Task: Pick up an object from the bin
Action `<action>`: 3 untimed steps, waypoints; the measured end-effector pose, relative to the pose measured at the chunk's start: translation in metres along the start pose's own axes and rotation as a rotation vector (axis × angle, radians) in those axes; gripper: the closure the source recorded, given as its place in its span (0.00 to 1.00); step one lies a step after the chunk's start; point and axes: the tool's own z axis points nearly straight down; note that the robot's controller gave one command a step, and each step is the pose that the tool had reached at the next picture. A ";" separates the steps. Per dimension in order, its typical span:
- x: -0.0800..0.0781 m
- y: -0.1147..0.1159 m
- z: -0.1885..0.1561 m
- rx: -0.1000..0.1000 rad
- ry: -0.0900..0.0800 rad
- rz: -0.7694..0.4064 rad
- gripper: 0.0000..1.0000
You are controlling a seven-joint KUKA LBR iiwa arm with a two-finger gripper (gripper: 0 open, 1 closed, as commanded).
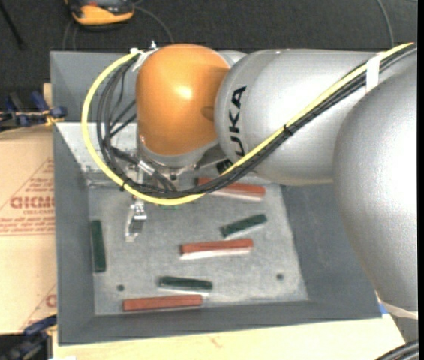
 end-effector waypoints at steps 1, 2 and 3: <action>-0.002 -0.001 -0.005 -0.002 -0.008 0.004 0.00; -0.005 -0.042 0.032 0.000 -0.011 -0.101 0.00; 0.068 -0.057 0.056 0.003 -0.007 -0.404 0.00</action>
Offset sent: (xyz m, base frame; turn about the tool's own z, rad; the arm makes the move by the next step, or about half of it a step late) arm 0.0114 -0.1670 -0.1465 -0.3969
